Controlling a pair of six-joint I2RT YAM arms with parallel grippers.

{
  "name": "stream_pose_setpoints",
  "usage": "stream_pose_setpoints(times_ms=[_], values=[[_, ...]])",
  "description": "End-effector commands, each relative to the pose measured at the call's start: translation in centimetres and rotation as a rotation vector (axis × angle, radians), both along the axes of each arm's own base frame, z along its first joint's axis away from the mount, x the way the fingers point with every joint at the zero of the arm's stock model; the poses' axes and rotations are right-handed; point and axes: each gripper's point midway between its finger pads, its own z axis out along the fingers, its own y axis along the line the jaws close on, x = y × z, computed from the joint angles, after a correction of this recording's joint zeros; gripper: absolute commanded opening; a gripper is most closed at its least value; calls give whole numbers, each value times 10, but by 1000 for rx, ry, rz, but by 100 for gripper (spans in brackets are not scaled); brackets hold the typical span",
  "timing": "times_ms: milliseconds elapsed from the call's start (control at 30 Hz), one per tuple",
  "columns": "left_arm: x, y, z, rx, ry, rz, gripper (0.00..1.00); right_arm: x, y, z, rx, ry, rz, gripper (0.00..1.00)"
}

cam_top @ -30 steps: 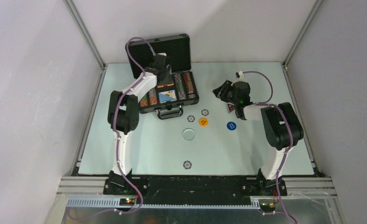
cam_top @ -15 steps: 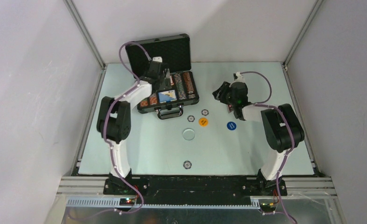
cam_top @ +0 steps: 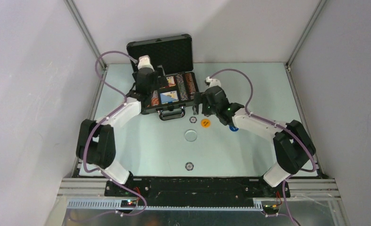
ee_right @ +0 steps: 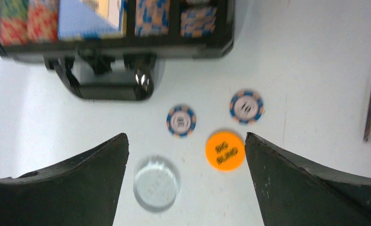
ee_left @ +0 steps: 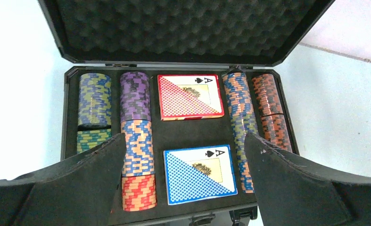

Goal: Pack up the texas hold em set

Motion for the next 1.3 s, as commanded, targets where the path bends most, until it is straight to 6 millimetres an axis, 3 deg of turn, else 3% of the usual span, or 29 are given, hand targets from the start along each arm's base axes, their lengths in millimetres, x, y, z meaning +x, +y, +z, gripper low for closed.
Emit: stream_pose_setpoints(times_ms=[0, 200, 500, 933, 1267], values=[[-6, 6, 49, -100, -171, 58, 100, -37, -1, -19, -161, 112, 21, 97], [-20, 22, 67, -105, -231, 99, 100, -67, 30, -37, -149, 188, 99, 99], [-27, 45, 62, -208, -252, 121, 100, -84, 62, -75, -191, 285, 138, 100], [-27, 46, 59, -243, -252, 89, 100, -84, 64, -121, -306, 353, 125, 97], [-25, 46, 58, -250, -248, 86, 100, -96, 58, -121, -409, 357, 152, 91]])
